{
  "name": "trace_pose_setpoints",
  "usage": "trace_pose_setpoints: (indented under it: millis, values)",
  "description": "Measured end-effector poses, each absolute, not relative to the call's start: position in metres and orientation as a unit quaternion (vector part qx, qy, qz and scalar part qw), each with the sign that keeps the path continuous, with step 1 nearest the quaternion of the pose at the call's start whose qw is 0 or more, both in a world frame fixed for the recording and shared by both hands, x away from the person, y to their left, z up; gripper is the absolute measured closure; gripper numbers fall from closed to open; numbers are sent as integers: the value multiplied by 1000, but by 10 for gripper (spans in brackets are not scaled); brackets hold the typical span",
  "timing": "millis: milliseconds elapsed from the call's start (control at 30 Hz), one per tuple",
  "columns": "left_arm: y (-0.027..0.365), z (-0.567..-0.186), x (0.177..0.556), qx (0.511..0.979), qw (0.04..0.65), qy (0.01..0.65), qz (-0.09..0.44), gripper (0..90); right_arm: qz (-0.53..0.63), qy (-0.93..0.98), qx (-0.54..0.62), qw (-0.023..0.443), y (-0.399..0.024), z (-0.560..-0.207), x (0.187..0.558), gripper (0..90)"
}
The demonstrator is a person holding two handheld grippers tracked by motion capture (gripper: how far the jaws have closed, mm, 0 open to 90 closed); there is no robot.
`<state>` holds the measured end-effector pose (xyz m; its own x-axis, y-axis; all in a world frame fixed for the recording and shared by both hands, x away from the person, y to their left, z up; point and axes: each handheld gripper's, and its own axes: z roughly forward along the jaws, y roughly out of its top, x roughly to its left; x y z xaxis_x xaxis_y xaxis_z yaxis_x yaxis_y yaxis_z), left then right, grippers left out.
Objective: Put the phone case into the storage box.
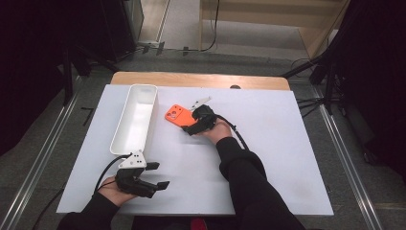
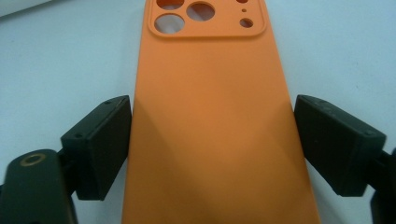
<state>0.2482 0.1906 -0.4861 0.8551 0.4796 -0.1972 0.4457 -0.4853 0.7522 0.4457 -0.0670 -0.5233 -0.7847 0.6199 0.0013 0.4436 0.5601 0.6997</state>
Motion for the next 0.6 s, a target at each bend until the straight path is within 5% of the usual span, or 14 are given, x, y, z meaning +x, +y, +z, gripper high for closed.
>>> trace_pose_setpoints:
  millis: [600]
  values:
    - [192, -486, 249, 860, 431, 272, 19, 209, 360, 873, 308, 114, -68, -522, 447, 153]
